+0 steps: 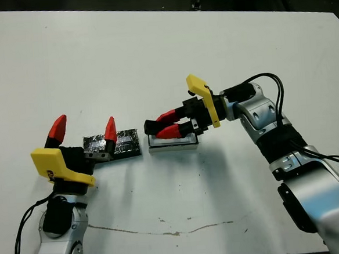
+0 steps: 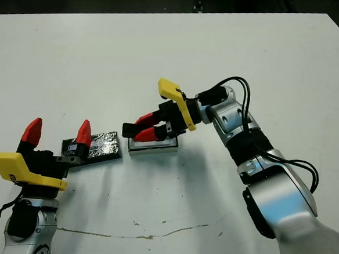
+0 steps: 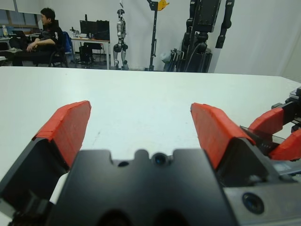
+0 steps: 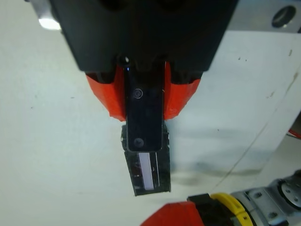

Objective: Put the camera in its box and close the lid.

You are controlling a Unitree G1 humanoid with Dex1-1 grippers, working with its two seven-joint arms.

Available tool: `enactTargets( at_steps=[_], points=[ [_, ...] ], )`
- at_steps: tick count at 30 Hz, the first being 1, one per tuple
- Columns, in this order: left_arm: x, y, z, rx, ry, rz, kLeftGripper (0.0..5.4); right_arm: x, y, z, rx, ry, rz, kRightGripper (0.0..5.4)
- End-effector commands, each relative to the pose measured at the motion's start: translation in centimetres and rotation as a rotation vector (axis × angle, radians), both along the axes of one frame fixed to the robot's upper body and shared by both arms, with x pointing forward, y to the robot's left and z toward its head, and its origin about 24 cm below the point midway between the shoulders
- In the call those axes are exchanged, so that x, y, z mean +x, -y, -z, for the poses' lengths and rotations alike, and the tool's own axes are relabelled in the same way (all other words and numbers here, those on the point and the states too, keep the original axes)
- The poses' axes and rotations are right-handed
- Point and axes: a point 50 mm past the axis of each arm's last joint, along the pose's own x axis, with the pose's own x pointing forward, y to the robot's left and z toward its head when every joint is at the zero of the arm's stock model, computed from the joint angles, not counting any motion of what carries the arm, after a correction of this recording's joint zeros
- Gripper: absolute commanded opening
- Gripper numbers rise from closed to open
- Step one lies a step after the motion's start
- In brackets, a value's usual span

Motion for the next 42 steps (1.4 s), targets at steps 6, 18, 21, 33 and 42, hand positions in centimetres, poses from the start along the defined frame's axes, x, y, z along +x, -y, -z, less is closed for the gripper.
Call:
enactTargets(
  at_steps=[6,18,21,33,42],
  points=[
    [-0.2,-0.1,0.8,0.007,-0.026,0.000,5.40,0.3,1.5,0.9,-0.030,0.010,0.042,1.65],
    [-0.3,-0.1,0.8,-0.001,-0.026,-0.003,5.40,-0.4,2.5,1.5,-0.073,0.009,0.066,1.65],
    [-0.2,-0.1,0.8,0.004,-0.022,-0.003,5.40,-0.5,2.9,1.7,-0.109,-0.007,0.082,1.65],
    [-0.3,-0.1,0.8,0.006,-0.024,-0.005,5.40,-0.9,4.4,3.0,-0.166,-0.075,0.138,1.65],
    [-0.3,-0.1,0.8,0.010,-0.025,0.001,5.40,-0.8,4.6,3.2,-0.202,-0.097,0.196,1.65]
  ],
)
